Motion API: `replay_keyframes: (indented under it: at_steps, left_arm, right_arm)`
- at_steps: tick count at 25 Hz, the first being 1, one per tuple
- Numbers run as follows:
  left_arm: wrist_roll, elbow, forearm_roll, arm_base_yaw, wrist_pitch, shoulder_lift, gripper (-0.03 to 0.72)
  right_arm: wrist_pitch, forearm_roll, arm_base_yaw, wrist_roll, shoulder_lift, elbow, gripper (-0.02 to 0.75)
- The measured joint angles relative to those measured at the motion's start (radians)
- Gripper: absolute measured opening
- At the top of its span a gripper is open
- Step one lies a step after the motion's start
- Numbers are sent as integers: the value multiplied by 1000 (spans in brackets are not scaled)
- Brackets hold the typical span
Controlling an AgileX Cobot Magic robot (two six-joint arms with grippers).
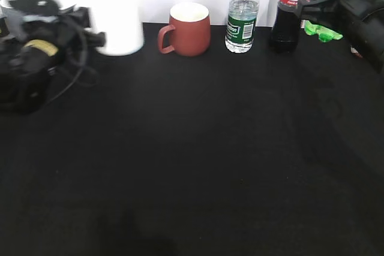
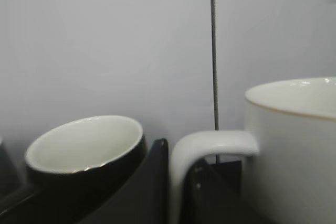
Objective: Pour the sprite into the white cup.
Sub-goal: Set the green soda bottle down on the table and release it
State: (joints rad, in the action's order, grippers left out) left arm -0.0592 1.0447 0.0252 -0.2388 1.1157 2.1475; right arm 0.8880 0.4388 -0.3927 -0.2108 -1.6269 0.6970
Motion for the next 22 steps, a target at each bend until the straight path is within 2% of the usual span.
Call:
replay_keyframes:
  at_steps: [5, 11, 13, 14, 16, 17, 19, 22]
  left_arm:
    - [0, 231, -12, 0, -132, 162, 37]
    - [8, 421, -12, 8, -213, 264, 36]
    - [8, 422, -14, 8, -222, 264, 42]
    - [10, 422, -14, 8, -226, 264, 74]
    - [12, 402, -10, 8, -226, 260, 204]
    - [12, 380, -10, 8, -223, 251, 236]
    - [12, 310, -9, 8, -209, 210, 254]
    - [13, 136, -12, 8, -119, 133, 257]
  right_arm:
    - [1, 1, 0, -1, 0, 0, 393]
    - [2, 4, 0, -1, 0, 0, 393]
    - [2, 4, 0, -1, 0, 0, 393]
    - [2, 4, 0, -1, 0, 0, 393]
    - [2, 4, 0, -1, 0, 0, 393]
    - [2, 4, 0, -2, 0, 0, 389]
    - [3, 4, 0, -2, 0, 0, 389]
    - [3, 4, 0, -2, 0, 0, 387]
